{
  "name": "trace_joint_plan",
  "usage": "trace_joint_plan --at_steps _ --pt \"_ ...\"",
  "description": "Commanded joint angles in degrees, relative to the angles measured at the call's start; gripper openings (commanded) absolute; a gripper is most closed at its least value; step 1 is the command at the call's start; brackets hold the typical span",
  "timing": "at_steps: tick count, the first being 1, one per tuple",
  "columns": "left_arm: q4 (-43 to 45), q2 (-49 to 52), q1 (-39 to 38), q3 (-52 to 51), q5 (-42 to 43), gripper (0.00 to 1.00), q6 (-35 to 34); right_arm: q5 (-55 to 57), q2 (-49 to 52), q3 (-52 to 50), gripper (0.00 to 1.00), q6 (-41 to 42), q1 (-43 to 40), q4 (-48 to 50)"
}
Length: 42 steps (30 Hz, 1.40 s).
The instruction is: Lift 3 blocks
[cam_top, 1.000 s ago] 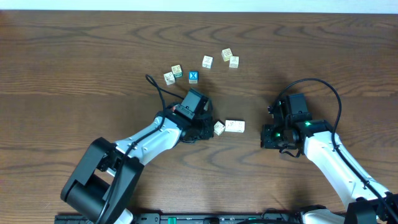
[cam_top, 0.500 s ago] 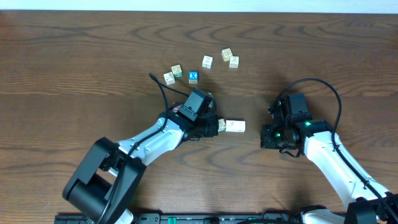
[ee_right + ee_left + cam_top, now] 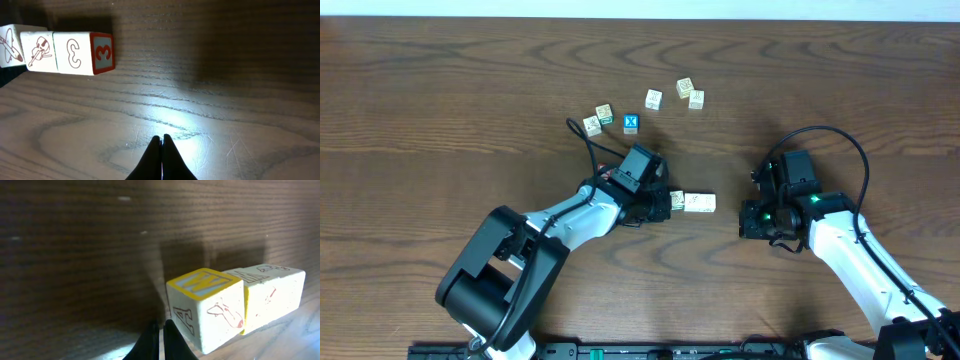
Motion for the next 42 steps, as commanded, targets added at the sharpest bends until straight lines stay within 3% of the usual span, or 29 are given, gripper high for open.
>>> trace_joint_plan --at_steps 1,8,12,28,42 --pt "-0.55 0.79 1.57 0.59 -1.27 0.07 3.02 0.15 0.07 -0.37 0.01 0.70 0.66 0.22" --pt "-0.55 0.79 3.23 0.59 -3.34 0.07 3.21 0.13 0.07 -0.37 0.02 0.70 0.66 0.90" --pt "-0.11 0.79 3.17 0.59 0.94 0.07 7.56 -0.33 0.07 -0.37 0.04 0.68 0.66 3.17" --pt "4.31 0.79 3.13 0.66 5.53 0.07 8.61 -0.50 0.74 -0.37 0.08 0.70 0.70 5.57" --pt "4.04 0.79 3.13 0.63 8.13 0.07 10.56 -0.55 9.22 -0.37 0.05 0.70 0.70 10.62"
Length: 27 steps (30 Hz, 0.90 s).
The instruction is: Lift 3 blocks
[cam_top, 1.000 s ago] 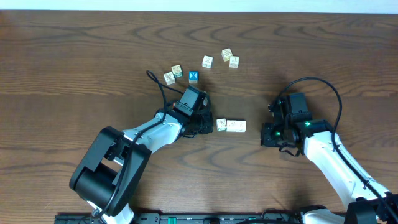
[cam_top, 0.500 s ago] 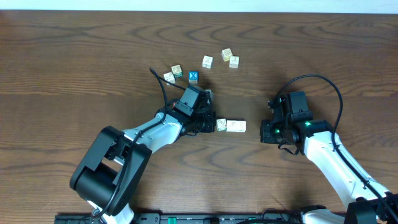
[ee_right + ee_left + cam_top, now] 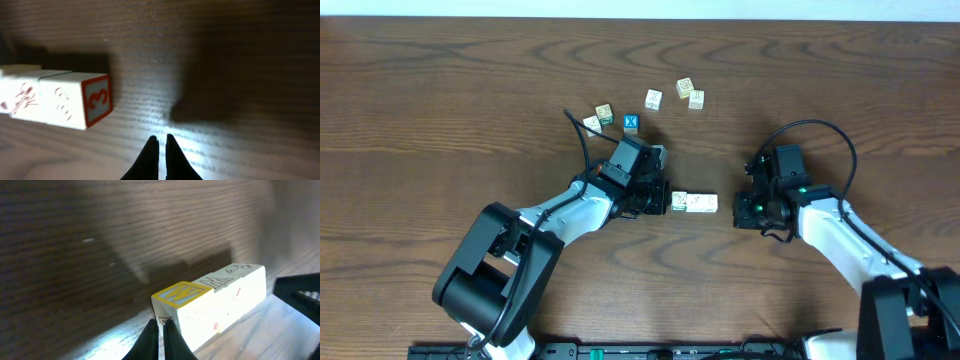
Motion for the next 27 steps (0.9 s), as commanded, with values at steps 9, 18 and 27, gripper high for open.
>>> trace_joint_plan --at_steps 9,18,27 --pt "-1.42 0.66 0.20 0.57 0.92 0.07 1.44 -2.56 0.76 -0.33 0.01 0.24 0.70 5.03" --pt "-1.44 0.66 0.20 0.57 0.94 0.08 1.44 -6.29 0.76 -0.33 0.01 0.28 0.70 8.61" --pt "-2.27 0.66 2.67 0.59 -2.05 0.08 3.58 -6.27 0.76 -0.33 0.01 0.28 0.70 8.04"
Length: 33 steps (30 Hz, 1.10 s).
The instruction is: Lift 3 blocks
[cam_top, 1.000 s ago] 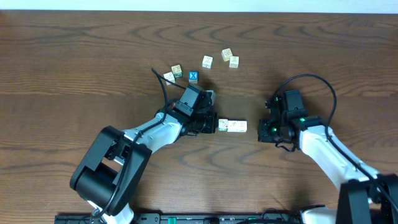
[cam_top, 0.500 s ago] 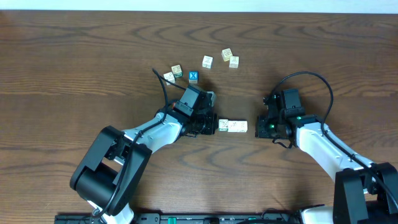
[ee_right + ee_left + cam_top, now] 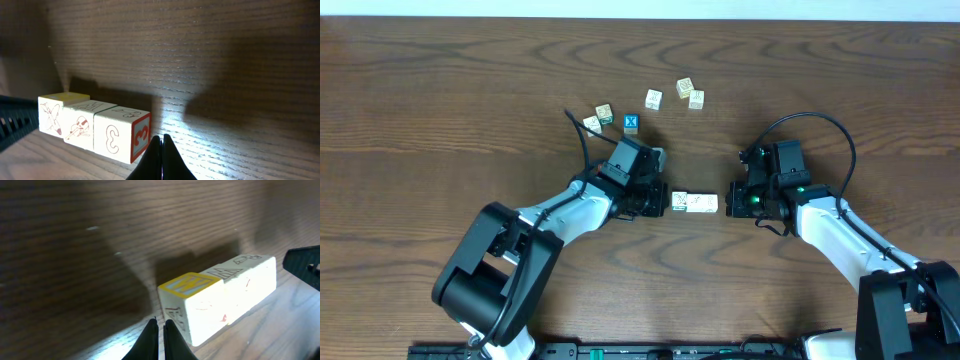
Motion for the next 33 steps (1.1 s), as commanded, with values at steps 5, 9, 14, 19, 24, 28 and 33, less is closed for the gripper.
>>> trace_joint_plan --at_steps 5,9,14,19,24,28,33 --pt "-0.22 0.63 6.08 1.40 -1.66 0.08 1.84 -0.81 0.20 -0.26 0.01 0.17 0.70 -0.70" --pt "-0.26 0.63 6.21 3.19 -1.27 0.07 2.93 -0.79 0.20 -0.26 0.01 0.20 0.70 -0.68" --pt "-0.26 0.66 4.68 5.66 -1.51 0.07 3.54 -0.79 0.20 -0.26 0.01 0.20 0.70 -0.70" --pt "-0.48 0.66 4.24 6.47 -1.81 0.07 3.50 -0.79 0.20 -0.26 0.01 0.20 0.70 -0.90" --pt "-0.85 0.76 3.52 6.47 -1.75 0.07 3.56 -0.79 0.20 -0.26 0.01 0.20 0.70 -0.90" --pt "-0.63 0.76 2.19 6.56 -1.84 0.07 4.85 -0.81 0.20 -0.26 0.01 0.22 0.70 -1.03" --pt "-0.44 0.79 1.88 6.58 -1.84 0.07 5.49 -0.81 0.20 -0.26 0.01 0.66 0.70 -1.18"
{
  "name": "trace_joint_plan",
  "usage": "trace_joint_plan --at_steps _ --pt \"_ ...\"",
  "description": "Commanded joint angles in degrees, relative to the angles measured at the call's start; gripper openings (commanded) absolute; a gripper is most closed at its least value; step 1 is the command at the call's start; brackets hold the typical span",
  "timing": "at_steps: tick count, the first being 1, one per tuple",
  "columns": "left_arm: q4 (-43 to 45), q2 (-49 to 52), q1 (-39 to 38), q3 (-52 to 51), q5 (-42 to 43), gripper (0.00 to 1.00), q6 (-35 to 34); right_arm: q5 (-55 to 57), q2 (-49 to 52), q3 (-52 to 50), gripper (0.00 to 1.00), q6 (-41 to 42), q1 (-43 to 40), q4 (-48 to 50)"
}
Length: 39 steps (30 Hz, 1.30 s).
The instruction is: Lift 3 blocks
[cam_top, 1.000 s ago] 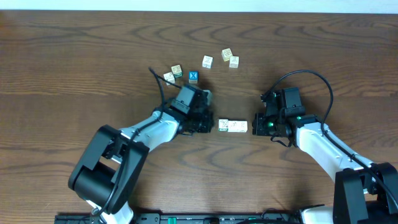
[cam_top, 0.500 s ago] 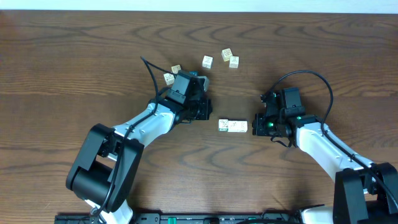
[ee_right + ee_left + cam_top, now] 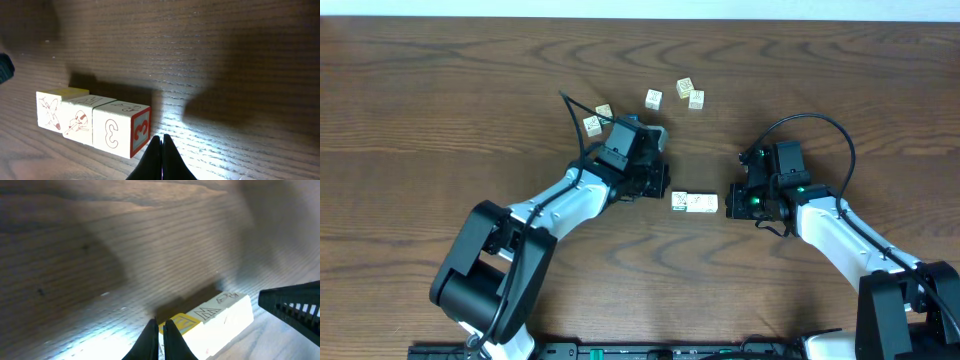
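Note:
A row of three pale blocks (image 3: 694, 203) lies flat on the table at the centre. In the right wrist view its near end is the red-edged "3" block (image 3: 122, 131), then a violin block (image 3: 80, 122) and a plane block (image 3: 50, 110). My right gripper (image 3: 161, 139) is shut and empty, its tip by the "3" block's corner. The left wrist view shows the row's other end, a yellow-topped block (image 3: 181, 322). My left gripper (image 3: 160, 326) is also shut and empty, just behind and left of that end.
Several loose blocks lie at the back: two (image 3: 591, 126) (image 3: 604, 112) beside my left arm, and three more (image 3: 653, 99) (image 3: 685, 87) (image 3: 696, 99) further right. A black cable (image 3: 820, 125) loops over my right arm.
My left gripper has moved from the row's left end toward the back of the table and its wrist now covers the blue block. The right gripper and the row are where they were.
At first my left gripper was shut against the row's left end and my right gripper shut well off to the right. The right gripper then stood nearer, then at the "3" block. Now the left gripper stands back from its end; the row still lies on the table.

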Motion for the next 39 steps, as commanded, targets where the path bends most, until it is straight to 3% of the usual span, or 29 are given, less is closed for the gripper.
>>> trace_joint_plan --at_steps 1,39 --pt "0.35 0.76 0.13 1.22 -0.33 0.07 1.57 -0.44 0.20 -0.26 0.01 0.63 0.70 -0.22" --pt "-2.78 2.80 -3.52 3.56 -0.33 0.07 1.55 -0.20 0.20 -0.26 0.01 0.61 0.83 -1.11"
